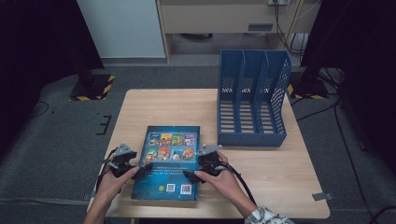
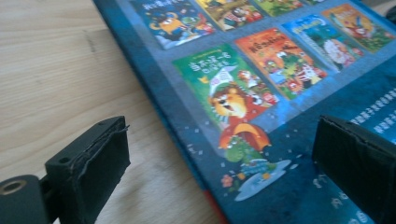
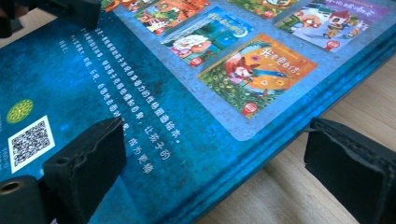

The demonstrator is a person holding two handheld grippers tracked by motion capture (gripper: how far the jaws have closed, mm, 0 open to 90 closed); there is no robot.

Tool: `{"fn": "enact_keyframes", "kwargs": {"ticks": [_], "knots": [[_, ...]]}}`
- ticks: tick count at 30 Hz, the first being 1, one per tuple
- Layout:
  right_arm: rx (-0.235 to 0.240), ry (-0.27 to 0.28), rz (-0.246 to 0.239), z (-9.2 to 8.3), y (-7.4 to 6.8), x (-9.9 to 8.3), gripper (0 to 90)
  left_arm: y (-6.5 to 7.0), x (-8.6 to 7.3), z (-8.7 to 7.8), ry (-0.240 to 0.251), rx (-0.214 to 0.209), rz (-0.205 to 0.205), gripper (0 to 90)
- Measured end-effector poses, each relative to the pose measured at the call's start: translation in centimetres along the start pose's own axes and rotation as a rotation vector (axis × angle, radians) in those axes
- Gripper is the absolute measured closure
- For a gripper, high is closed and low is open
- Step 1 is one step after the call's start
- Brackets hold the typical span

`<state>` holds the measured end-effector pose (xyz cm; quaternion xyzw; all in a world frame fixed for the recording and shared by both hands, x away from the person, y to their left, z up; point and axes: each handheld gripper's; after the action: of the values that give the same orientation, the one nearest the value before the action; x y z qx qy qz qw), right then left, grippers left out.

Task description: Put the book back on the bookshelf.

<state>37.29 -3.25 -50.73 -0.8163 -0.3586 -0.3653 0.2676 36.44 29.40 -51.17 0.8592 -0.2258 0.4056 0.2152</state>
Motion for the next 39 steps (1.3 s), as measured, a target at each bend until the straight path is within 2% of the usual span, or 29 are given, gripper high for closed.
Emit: {"fn": "enact_keyframes", "kwargs": {"ticks": [2,3,7,8,9,16,18,19,20,25,30,39], "knots": [[0.007,0.002,0.015,0.1,0.1,-0.1,3.7,0.0,0.0,0.1,-0.003,-0.01,-0.008,3.2],[0.008,0.001,0.021,0.2,0.2,-0.1,3.1,0.1,-0.1,0.2,-0.012,-0.035,-0.019,3.2],[0.015,0.001,0.03,0.4,0.4,0.0,1.4,0.1,-0.2,0.4,-0.02,-0.057,-0.034,2.8],[0.027,0.002,0.047,0.6,0.7,-0.1,0.5,-0.2,-0.2,0.6,-0.029,-0.075,-0.06,2.4],[0.032,0.003,0.054,0.7,0.8,-0.1,0.5,-0.2,-0.2,0.6,-0.032,-0.083,-0.066,2.4],[0.081,0.008,0.101,1.5,1.2,-0.1,0.5,-0.4,-0.3,1.1,-0.039,-0.129,-0.086,1.4],[0.088,0.008,0.105,1.6,1.2,-0.1,0.5,-0.6,-0.3,1.4,-0.04,-0.151,-0.101,0.6],[0.09,0.006,0.105,1.6,1.3,-0.1,0.5,-0.6,-0.3,1.4,-0.04,-0.151,-0.101,0.6],[0.095,0.005,0.105,1.7,1.3,-0.1,0.6,-0.6,-0.2,1.7,-0.042,-0.168,-0.096,0.7],[0.091,-0.002,0.1,1.7,1.3,0.0,0.7,-0.6,0.0,1.6,-0.059,-0.164,-0.091,1.4],[0.075,-0.023,0.097,1.5,1.2,0.4,2.2,-0.4,0.4,1.2,-0.063,-0.139,-0.087,3.3],[0.02,0.027,0.057,1.1,1.0,2.1,10.0,-0.3,1.0,-0.4,-0.006,-0.089,-0.06,10.2]]}}
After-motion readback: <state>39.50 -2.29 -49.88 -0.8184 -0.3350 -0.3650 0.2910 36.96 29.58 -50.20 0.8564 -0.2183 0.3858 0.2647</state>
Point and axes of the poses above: each handheld gripper's, and its own axes: z roughly forward along the jaws, x roughly out of its top, y roughly to its right, and after that the axes turned 4 degrees about y, right-handed
